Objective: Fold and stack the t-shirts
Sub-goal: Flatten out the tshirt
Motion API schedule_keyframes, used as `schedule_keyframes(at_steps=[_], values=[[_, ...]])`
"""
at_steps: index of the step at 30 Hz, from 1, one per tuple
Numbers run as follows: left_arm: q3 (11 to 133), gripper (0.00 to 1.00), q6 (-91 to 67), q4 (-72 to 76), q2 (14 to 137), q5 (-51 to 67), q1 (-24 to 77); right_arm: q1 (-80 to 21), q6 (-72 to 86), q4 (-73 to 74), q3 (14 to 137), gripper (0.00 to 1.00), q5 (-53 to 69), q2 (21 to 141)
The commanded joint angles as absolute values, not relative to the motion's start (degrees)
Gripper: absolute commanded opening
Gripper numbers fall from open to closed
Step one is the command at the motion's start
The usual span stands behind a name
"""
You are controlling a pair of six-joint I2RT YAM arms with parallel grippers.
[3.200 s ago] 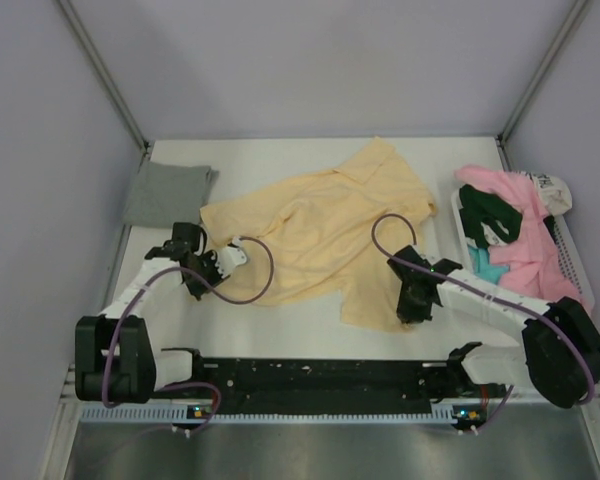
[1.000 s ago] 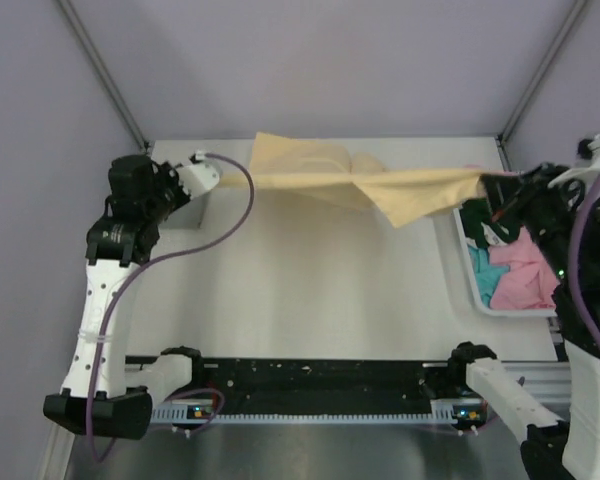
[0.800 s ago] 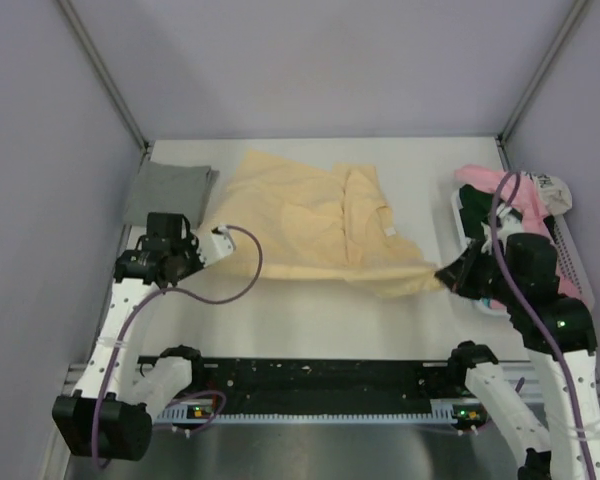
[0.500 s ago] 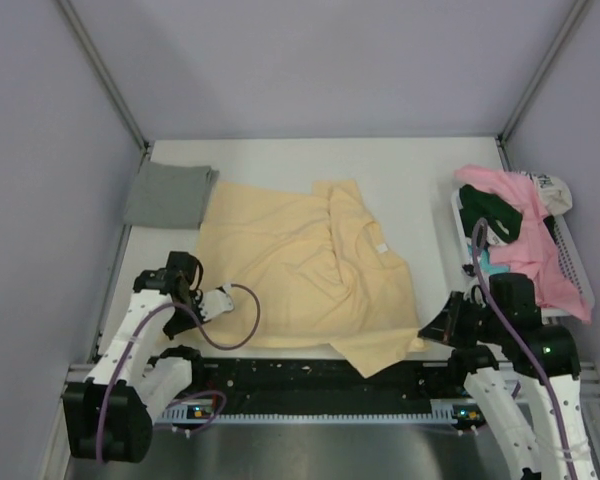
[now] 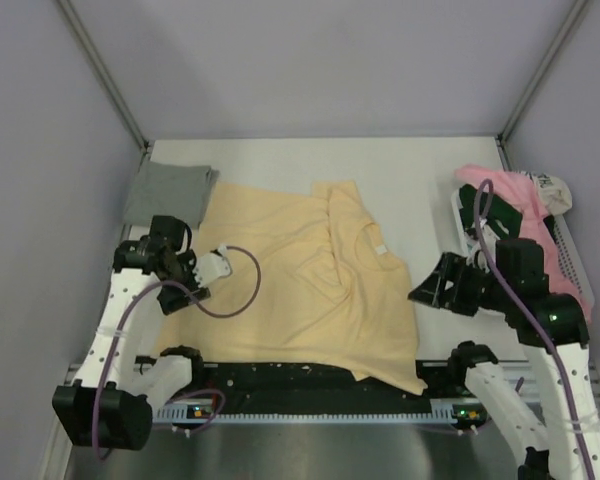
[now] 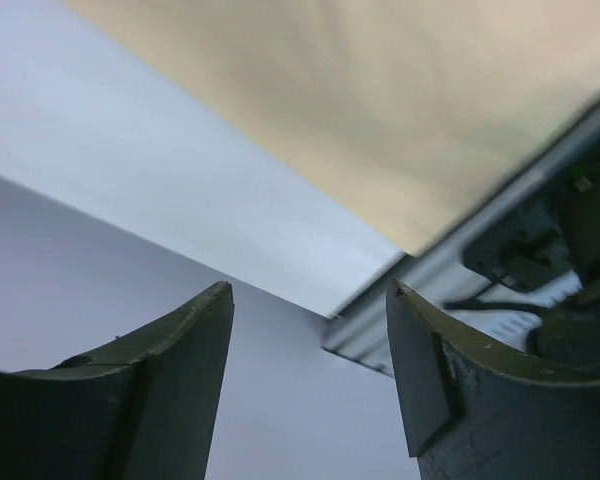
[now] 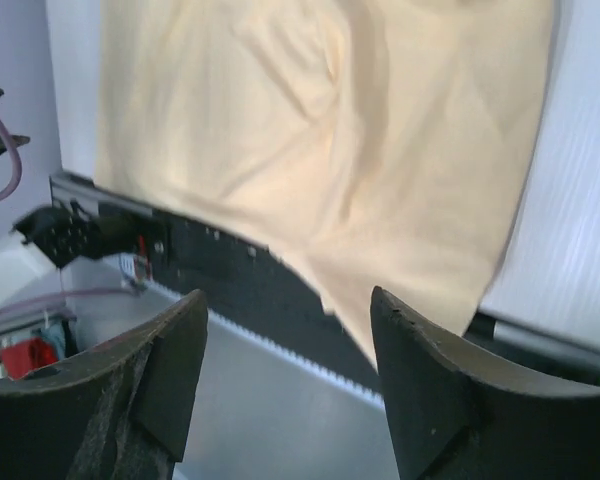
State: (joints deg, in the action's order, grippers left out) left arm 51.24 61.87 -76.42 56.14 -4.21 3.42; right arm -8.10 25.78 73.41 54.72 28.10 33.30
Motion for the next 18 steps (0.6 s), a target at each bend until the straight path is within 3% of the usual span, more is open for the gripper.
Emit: schedule_keyframes(at_steps=[1,5,9,13,18], values=[[63.70,0.66,55.23,-64.99,63.52,3.08,3.08,-8.96,27.94,49.27,57.58,0.64,21.12,43.48],[70.03,0.60,43.35,-54.08,76.17,1.85,3.08,-16.50,24.01,39.13,61.68,0.64,6.53,61.55],[74.61,0.56,37.10,-46.16,87.60,2.90,3.08,-18.11,17.42,35.86,74.15,0.65,1.42,85.38],[79.97,0.55,32.97,-40.53,97.71,2.81,3.25,-18.19,10.30,35.77,86.55,0.65,0.26,104.90],[85.34,0.54,30.94,-37.62,107.48,2.20,3.95,-18.19,7.38,36.30,94.48,0.66,2.98,118.02]])
